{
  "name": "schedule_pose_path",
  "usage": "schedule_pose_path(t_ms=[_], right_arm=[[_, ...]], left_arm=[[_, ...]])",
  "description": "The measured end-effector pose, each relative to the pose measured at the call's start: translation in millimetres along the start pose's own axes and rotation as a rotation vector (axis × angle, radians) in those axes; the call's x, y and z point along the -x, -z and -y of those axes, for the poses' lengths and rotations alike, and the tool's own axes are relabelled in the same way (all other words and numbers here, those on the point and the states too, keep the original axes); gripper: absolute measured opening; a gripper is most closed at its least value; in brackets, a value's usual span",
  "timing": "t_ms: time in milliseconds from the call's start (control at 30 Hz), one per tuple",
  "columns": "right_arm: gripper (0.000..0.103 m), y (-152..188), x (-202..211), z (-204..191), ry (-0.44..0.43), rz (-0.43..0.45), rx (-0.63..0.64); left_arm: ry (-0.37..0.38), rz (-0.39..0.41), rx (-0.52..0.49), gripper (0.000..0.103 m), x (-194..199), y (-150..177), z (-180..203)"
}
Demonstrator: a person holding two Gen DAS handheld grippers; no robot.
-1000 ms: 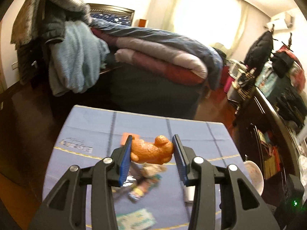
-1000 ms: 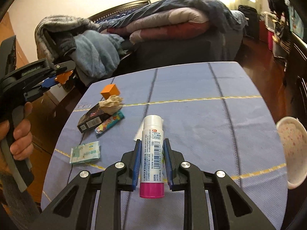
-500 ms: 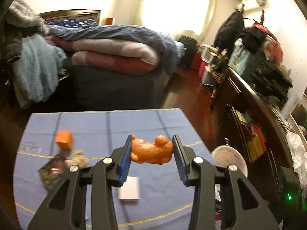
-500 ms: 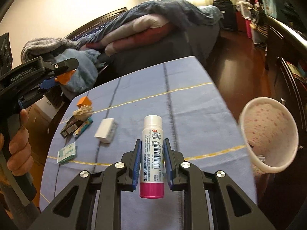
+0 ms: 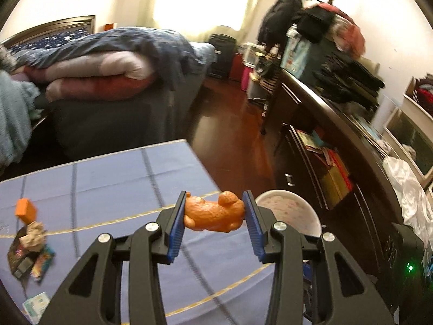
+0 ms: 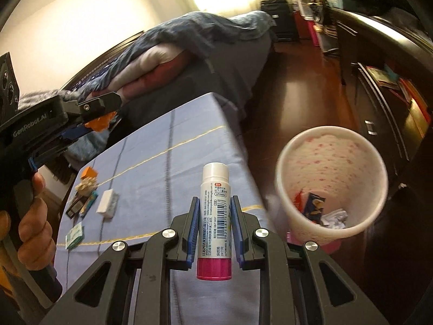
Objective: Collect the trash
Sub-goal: 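Lift the orange toy and glue stick and carry them toward the wastebasket, then hold both items over the wastebasket and open both tools to drop them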
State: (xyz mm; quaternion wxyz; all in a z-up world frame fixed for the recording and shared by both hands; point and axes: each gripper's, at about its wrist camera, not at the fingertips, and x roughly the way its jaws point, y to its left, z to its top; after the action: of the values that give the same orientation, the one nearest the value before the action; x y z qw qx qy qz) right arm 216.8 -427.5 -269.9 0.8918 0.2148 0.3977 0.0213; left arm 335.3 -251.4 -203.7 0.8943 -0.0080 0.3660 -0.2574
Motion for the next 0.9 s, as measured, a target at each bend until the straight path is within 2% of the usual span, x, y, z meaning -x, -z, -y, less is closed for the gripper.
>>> schedule_pose_path(t_ms=[433, 700, 900], right_arm=[[0.023, -16, 14, 87, 0.139, 0.068, -0.139], [0.023, -22, 10, 122, 0.193, 0.088, -0.195], [0.023, -24, 2, 141, 0.234, 0.092, -0.223]], left_arm=[[0.132, -0.079, -0.120, 0.041, -77, -2, 82], [0.172, -0.110, -0.171, 0.041, -115, 1, 118], [0.180, -0.136, -0.173, 0.041, -140, 2, 130]])
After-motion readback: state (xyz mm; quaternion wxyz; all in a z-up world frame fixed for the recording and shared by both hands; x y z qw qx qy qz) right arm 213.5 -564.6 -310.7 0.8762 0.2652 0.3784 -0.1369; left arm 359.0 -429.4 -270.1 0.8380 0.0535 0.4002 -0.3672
